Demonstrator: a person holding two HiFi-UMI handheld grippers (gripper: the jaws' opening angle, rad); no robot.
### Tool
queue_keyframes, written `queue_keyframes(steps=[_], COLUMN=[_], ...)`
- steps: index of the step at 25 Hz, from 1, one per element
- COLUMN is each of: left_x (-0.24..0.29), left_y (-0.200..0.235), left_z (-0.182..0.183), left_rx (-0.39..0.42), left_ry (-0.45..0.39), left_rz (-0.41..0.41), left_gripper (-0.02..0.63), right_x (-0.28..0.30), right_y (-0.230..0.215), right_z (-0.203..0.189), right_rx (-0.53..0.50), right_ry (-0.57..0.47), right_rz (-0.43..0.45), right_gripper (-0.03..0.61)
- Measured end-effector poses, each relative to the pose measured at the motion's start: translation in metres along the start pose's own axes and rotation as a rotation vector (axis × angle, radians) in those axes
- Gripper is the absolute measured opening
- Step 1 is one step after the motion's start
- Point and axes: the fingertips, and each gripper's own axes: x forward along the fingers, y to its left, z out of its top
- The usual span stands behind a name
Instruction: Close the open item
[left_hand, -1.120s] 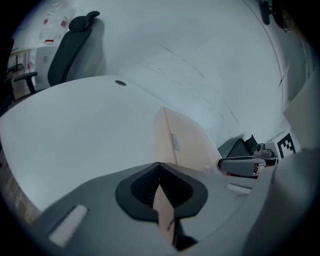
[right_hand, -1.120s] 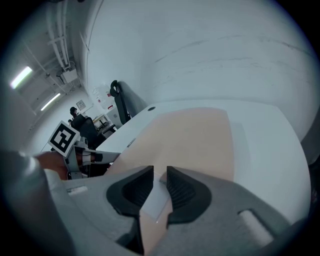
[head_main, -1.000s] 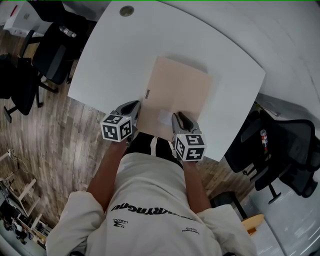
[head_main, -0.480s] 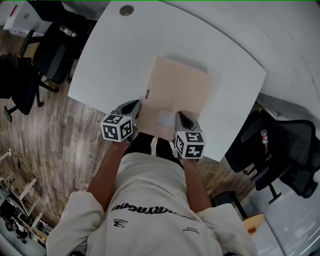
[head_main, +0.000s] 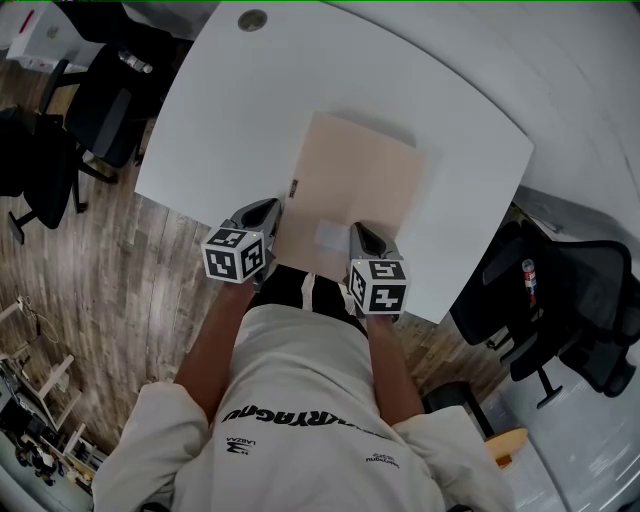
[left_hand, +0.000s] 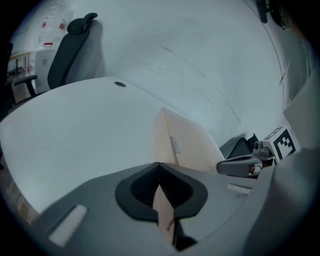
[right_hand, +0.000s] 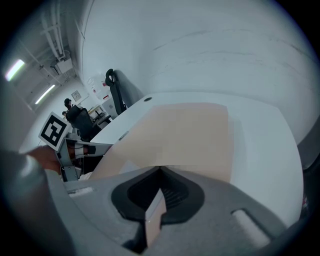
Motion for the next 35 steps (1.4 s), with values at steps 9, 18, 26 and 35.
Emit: queue_keyframes(steps=[9,18,26,35], left_x=[0.000,-0.005,-0.016,-0.034], left_y=[-0.001,-0.003,-0.008,-0.026], left_z=[0.002,0.006,0.014,0.022], left_rx=[0.005,0.009,0.033,0.062], left_ry=[-0.007,-0.023,-0.057,-0.106], left_rz=[0.011,0.032,0.066,0.071], left_gripper=[-0.003,-0.002,-0.002,-0.002], right_x=[-0.004,-0.012,-0.024,-0.047], right_y=[0.000,0.005,0.011,0.009], right_z=[0.002,0.008,0.021,0.032], right_rx=[0.037,-0.015,-0.034,-0.053], right_ry=[-0.013,-0.031,-0.087,-0.166], right_rz=[0.041,0.038,0.052,0.043], right_gripper=[-0.003,-0.003,-0.003,-0.003])
